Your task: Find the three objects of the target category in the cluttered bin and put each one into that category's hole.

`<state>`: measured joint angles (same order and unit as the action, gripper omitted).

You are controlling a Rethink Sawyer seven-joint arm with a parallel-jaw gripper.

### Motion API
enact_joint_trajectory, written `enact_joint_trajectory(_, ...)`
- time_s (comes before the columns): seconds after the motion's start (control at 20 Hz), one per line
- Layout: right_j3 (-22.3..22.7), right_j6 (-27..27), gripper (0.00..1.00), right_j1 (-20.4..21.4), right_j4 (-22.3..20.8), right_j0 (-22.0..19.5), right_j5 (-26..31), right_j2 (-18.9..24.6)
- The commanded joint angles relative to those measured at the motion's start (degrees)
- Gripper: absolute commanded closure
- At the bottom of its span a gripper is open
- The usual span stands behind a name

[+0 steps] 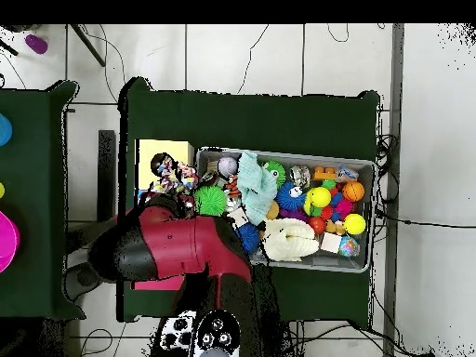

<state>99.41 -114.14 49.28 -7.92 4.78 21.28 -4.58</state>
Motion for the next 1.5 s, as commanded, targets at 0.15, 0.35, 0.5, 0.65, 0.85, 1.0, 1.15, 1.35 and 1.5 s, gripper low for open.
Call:
enact_joint_trajectory(0.15, -4.26, -18.26, 1.00, -7.64, 4.00, 4.03, -0.93, -9.21)
enact_joint_trajectory(0.35, -4.76, -19.55, 1.00, -9.98, 4.96, 6.11, -3.82, -11.53)
enact_joint_trajectory(0.5, -4.68, -20.86, 1.00, -11.26, 6.47, 7.45, -5.32, -12.88)
enact_joint_trajectory(0.65, -4.91, -21.35, 1.00, -12.35, 8.07, 8.63, -5.80, -14.12)
enact_joint_trajectory(0.85, -5.70, -21.13, 1.00, -13.64, 9.98, 9.94, -6.29, -15.52)
enact_joint_trajectory(1.0, -6.42, -21.51, 1.00, -13.93, 11.76, 10.75, -6.35, -16.25)
enact_joint_trajectory(1.15, -7.62, -21.45, 1.00, -14.38, 13.44, 11.83, -4.25, -17.28)
enact_joint_trajectory(1.35, -8.62, -20.68, 1.00, -14.77, 14.83, 12.71, -2.45, -18.51)
enact_joint_trajectory(1.5, -8.77, -19.70, 1.00, -14.65, 15.51, 12.84, -1.85, -18.96)
